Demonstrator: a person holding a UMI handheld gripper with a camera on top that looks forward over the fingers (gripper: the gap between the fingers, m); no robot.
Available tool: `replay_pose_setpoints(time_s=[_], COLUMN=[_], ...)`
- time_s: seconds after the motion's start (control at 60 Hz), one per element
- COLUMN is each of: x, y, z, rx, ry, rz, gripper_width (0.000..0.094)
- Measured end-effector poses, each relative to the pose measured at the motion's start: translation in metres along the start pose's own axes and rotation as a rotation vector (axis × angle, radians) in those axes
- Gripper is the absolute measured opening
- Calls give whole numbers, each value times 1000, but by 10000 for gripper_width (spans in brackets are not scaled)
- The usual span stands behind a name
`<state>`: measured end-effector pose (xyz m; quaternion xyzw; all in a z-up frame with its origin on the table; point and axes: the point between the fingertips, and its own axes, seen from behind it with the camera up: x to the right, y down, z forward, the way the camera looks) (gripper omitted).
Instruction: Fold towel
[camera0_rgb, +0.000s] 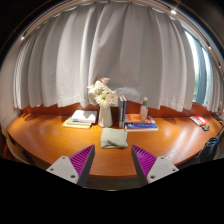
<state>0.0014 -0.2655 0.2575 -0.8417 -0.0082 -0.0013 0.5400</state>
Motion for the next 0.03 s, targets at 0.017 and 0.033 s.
replay_pose_setpoints(time_s=[0.017, 0.033], x=[-1, -2], y=[0, 0], z=[0, 0], rx=[-3, -5], ry=[2, 4], rz=[-1, -2], gripper_width=[725, 724])
